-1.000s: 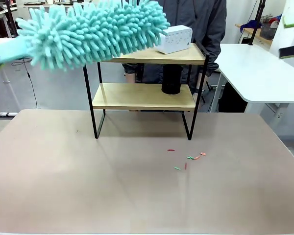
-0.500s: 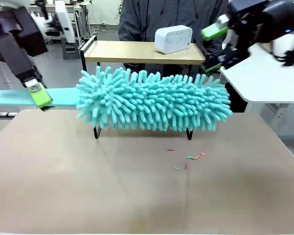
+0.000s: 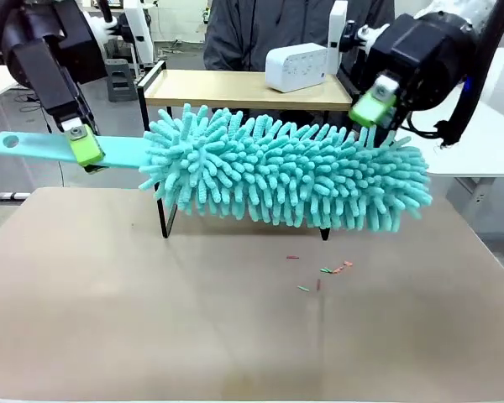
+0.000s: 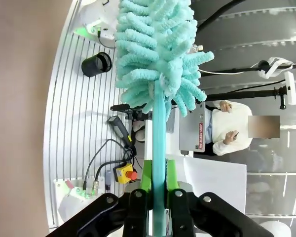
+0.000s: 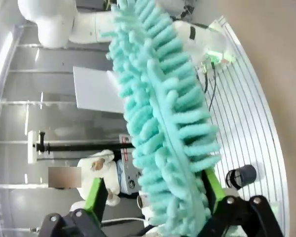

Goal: Clean the shelf.
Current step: Hand the Duster back to the human.

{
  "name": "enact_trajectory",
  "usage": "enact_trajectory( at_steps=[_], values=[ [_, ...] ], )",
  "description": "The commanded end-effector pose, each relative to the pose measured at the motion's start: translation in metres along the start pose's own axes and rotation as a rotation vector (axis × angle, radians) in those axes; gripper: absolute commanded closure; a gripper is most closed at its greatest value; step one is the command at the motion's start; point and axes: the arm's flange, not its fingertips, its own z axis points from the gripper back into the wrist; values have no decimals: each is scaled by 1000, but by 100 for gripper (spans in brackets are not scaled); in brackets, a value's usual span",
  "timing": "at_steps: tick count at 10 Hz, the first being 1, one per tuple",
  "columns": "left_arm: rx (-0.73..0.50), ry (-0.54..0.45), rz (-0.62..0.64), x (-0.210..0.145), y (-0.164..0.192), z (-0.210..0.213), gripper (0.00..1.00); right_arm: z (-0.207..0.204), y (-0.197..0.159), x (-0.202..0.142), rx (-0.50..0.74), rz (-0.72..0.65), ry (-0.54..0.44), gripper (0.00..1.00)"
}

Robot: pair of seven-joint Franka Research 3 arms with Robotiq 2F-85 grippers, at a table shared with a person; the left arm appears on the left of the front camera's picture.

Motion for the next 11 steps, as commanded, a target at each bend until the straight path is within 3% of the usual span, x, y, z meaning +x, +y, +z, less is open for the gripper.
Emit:
enact_trajectory(
  at_steps=[1,5,6,7,8,10,11],
  values=[
    [-64,-10,-49,-1,0,9,88,5,-2,-2,-55,53,40,0],
    [-42,-13,-31,-2,2,8,88,1,-1,-1,-76,37,51,0],
    [-43,-11,-28,-1,3,7,88,2,-2,-2,-73,37,65,57],
    [-41,-13,-24,-1,3,7,88,2,-1,-3,-65,34,70,59],
    [-37,-15,-23,-2,4,7,88,2,-1,-3,-64,35,72,100],
    [-32,-20,-22,-2,4,7,88,2,-2,-3,-62,26,68,100],
    [-29,-21,-17,-2,4,6,88,2,-2,-3,-67,28,68,85]
  ],
)
